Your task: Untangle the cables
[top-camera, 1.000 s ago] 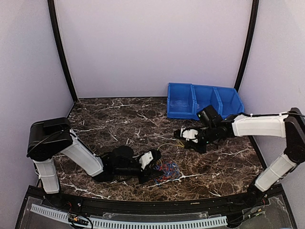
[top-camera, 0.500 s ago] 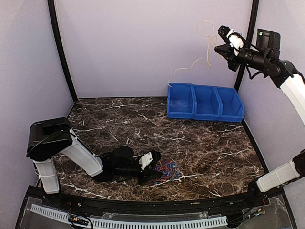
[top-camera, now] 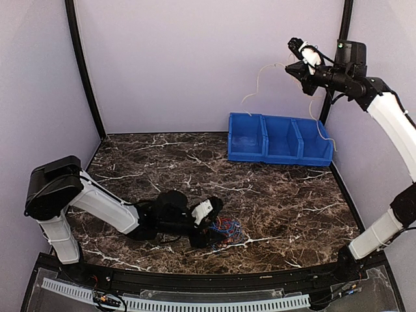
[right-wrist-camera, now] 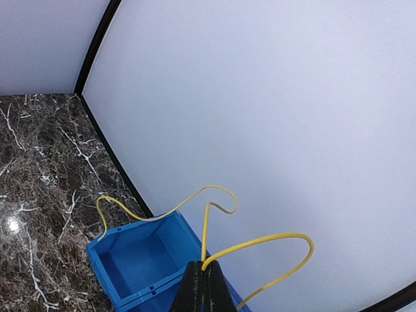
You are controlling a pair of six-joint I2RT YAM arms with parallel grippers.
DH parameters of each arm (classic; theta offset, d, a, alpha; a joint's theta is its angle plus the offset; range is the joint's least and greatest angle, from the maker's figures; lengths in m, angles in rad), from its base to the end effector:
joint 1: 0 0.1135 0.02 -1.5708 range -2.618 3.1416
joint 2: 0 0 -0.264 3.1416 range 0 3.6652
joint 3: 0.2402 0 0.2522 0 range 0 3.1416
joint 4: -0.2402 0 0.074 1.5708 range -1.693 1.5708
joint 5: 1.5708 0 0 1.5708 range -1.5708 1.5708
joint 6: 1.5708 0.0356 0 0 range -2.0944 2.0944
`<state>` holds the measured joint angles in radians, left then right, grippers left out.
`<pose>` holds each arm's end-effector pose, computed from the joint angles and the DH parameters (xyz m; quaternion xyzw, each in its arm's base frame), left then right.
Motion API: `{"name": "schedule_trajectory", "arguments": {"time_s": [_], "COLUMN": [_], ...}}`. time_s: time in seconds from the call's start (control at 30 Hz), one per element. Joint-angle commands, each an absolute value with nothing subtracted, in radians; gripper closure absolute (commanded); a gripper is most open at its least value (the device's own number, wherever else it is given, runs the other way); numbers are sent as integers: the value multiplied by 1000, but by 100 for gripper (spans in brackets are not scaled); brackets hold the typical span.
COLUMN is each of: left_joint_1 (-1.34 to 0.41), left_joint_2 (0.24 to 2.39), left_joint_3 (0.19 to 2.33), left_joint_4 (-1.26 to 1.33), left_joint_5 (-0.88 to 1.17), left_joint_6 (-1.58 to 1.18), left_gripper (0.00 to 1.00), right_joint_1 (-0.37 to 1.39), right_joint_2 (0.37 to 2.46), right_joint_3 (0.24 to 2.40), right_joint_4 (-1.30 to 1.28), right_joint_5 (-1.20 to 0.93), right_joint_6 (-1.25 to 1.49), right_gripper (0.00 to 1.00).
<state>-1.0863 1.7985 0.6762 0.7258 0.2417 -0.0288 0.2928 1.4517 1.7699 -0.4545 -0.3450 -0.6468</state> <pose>0.1508 -0.3049 0.1340 0.4746 0.6799 -0.3762 0.4136 0.2924 0.1007 0.4946 -0.4367 0.6109 0.0133 0.6602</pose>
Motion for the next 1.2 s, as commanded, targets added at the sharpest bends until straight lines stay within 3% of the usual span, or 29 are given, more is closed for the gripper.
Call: {"name": "schedule_trajectory", "arguments": {"time_s": [0.0, 0.4, 0.67, 0.87, 1.17], "left_joint_1": [-1084, -1085, -1061, -969, -880], "left_joint_2": [1685, 1320, 1188, 1215, 1158], "left_joint_3": [770, 810, 858, 867, 717], "left_joint_4": [524, 318, 203, 241, 468], "left_joint_5": [332, 198, 17, -23, -129], "left_joint_6": [-147, -99, 88, 103, 130], "left_gripper": [30, 16, 6, 6, 8], "right_joint_1": [288, 288, 288, 288, 288], "right_joint_2": [1490, 1610, 1860, 2021, 1992], "right_joint_3": [1743, 1790, 2028, 2097, 1931], "right_joint_4": [-355, -251, -273, -274, -205], "right_joint_5": [-373, -394, -421, -337, -298], "right_joint_6": [-612, -555, -486, -486, -466], "right_gripper": [100, 100, 100, 100, 100]}}
